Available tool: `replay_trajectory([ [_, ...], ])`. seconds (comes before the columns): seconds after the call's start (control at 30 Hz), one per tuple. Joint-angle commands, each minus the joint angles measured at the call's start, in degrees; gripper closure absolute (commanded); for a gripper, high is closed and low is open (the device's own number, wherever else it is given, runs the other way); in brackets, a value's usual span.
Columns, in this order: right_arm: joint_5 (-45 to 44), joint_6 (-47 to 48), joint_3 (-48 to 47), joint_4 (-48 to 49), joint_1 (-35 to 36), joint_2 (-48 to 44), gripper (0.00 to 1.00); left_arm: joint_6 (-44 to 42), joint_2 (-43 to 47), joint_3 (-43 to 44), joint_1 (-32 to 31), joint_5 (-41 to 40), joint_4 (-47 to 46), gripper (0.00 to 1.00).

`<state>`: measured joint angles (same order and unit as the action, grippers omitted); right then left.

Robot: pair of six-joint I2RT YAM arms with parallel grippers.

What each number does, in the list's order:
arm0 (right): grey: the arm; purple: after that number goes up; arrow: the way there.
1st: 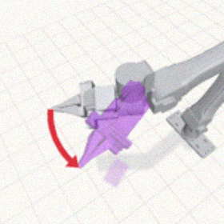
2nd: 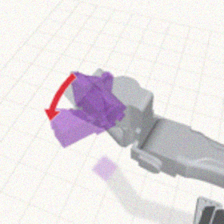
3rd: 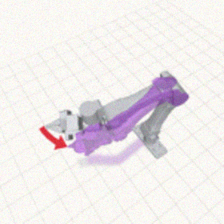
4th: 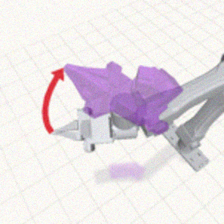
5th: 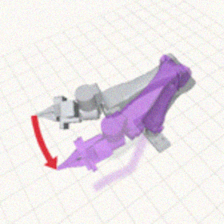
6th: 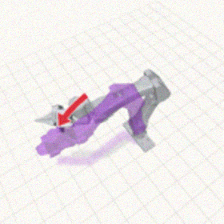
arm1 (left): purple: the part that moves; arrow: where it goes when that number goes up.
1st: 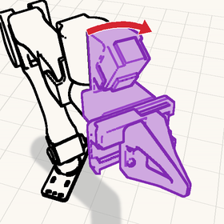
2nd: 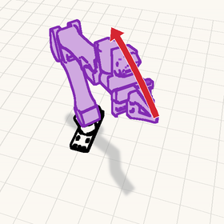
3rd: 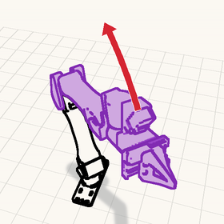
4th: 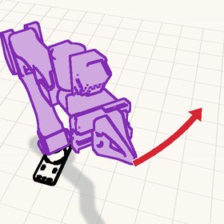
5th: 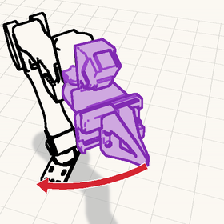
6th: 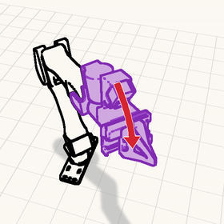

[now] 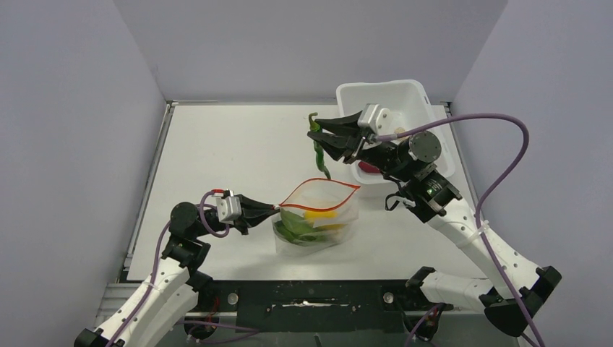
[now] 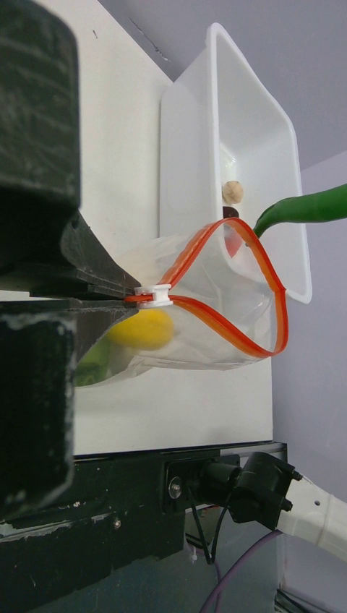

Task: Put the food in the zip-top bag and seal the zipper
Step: Pick up the fake vegetable from the bin, then place the fake vegetable in the zipper food storage bag.

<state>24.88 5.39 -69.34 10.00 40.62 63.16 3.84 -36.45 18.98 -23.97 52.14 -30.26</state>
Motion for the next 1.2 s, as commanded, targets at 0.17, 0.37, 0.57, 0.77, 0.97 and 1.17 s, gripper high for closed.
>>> replay_trajectory([
  [0.17,5.8,-10.3,5.0,12.5,1.1,-3.9,0.84,0.2,0.0,0.1,-0.3,0.8,-3.5,1.0],
  [0.37,6.3,-12.4,6.6,13.1,1.0,-5.1,0.84,0.2,-0.2,0.0,-0.3,0.9,-3.4,1.0],
  [0.57,5.8,-7.6,0.5,8.3,1.0,-5.0,0.85,-0.1,-0.3,0.1,-0.3,1.0,-3.1,1.0],
  [0.77,7.0,-7.7,0.0,7.2,1.0,-5.9,0.85,-0.3,0.0,0.1,-0.3,0.9,-2.7,1.0],
  [0.97,7.8,-10.5,2.9,8.6,1.0,-7.2,0.85,-0.3,-0.3,0.2,-0.3,1.1,-2.7,1.0],
  [1.17,9.8,-15.1,7.7,12.5,1.0,-8.0,0.85,-0.7,-0.2,0.1,-0.3,1.0,-2.5,1.0],
])
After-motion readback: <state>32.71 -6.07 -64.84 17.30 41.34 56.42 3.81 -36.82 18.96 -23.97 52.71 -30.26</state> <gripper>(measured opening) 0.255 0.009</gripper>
